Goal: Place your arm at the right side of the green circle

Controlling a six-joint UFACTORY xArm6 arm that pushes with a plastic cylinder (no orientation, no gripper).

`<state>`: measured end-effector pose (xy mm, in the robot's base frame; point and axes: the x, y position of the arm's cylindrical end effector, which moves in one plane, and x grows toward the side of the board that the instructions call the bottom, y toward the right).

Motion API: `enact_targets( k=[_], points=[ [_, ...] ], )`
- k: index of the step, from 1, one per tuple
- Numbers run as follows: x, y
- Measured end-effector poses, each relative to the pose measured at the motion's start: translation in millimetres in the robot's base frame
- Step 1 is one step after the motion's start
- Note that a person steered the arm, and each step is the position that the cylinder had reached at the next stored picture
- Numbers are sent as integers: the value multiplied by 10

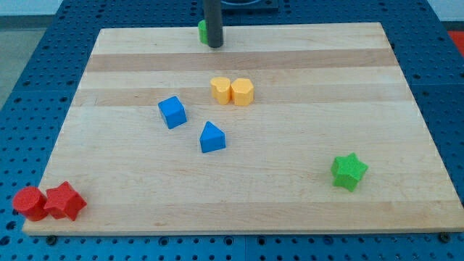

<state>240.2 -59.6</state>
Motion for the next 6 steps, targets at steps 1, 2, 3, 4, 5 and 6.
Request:
enact_targets(
  k=[1,2,3,4,5,6],
  points=[
    [0,286],
    [0,855],
    [-289,1046],
    [-475,844],
    [-462,613],
    [-471,238]
  ],
)
